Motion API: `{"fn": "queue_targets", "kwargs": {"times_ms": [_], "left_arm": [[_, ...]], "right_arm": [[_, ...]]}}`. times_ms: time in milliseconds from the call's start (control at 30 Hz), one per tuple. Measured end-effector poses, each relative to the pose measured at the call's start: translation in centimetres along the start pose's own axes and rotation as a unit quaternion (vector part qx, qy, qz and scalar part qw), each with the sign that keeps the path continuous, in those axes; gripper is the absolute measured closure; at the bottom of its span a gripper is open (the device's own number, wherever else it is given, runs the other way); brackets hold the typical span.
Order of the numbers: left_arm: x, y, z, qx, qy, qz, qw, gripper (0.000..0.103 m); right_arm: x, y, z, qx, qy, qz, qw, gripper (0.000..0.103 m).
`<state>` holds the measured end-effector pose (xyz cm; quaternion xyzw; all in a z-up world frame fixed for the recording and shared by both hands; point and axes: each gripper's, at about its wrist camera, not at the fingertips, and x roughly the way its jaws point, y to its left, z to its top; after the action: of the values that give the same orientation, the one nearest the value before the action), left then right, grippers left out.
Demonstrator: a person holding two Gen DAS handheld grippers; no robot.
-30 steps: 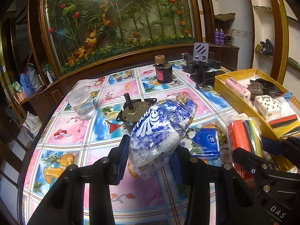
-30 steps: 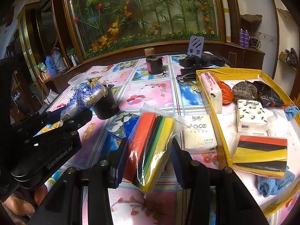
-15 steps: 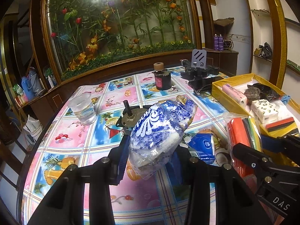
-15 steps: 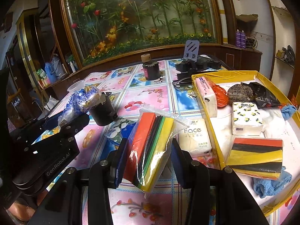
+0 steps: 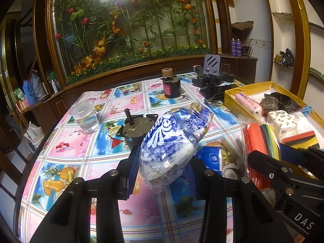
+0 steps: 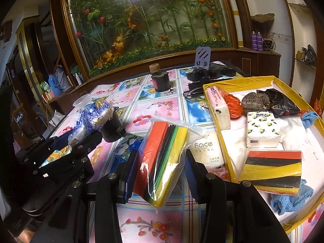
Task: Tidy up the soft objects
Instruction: 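Carry the blue-white bag and sponge pack over the box with both tools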
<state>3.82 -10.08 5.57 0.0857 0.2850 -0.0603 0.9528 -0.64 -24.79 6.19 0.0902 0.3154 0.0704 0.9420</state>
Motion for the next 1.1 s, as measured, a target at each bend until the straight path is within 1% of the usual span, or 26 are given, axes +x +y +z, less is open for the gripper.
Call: {"fn": "queue_targets", "kwargs": {"times_ms": [100, 367, 500, 733, 833, 933, 1100], "left_arm": [[-0.1, -0.7, 0.1, -0.001, -0.002, -0.007, 1.0, 0.062], [-0.4, -2.9, 0.4, -0.01, -0.005, -0.027, 0.9996, 0.062], [-0.3, -4.3, 0.7, -0.019, 0.002, -0.041, 0.999, 0.063], [-0.6, -7.0, 1.3, -0.011, 0.0, -0.059, 0.9982, 0.063], [-0.5, -8.1, 1.8, -0.01, 0.002, -0.066, 0.9978, 0.063], [-0.5, -9.6, 2.5, -0.011, 0.003, -0.081, 0.9966, 0.062], [-0.6, -13.0, 3.4, 0.007, 0.0, -0.094, 0.9955, 0.062]], "right_arm": [[-0.7, -0.5, 0.2, 0.01, -0.015, -0.004, 1.0, 0.056], [-2.1, -2.9, 0.4, 0.037, -0.038, -0.013, 0.998, 0.056], [-2.9, -3.9, 0.5, 0.047, -0.05, -0.019, 0.997, 0.056], [-3.9, -5.6, 0.8, 0.061, -0.063, -0.025, 0.996, 0.056], [-4.7, -7.2, 1.1, 0.07, -0.071, -0.034, 0.994, 0.056], [-5.6, -9.4, 1.7, 0.077, -0.077, -0.05, 0.993, 0.056], [-7.0, -13.3, 2.2, 0.097, -0.086, -0.081, 0.988, 0.056]]}}
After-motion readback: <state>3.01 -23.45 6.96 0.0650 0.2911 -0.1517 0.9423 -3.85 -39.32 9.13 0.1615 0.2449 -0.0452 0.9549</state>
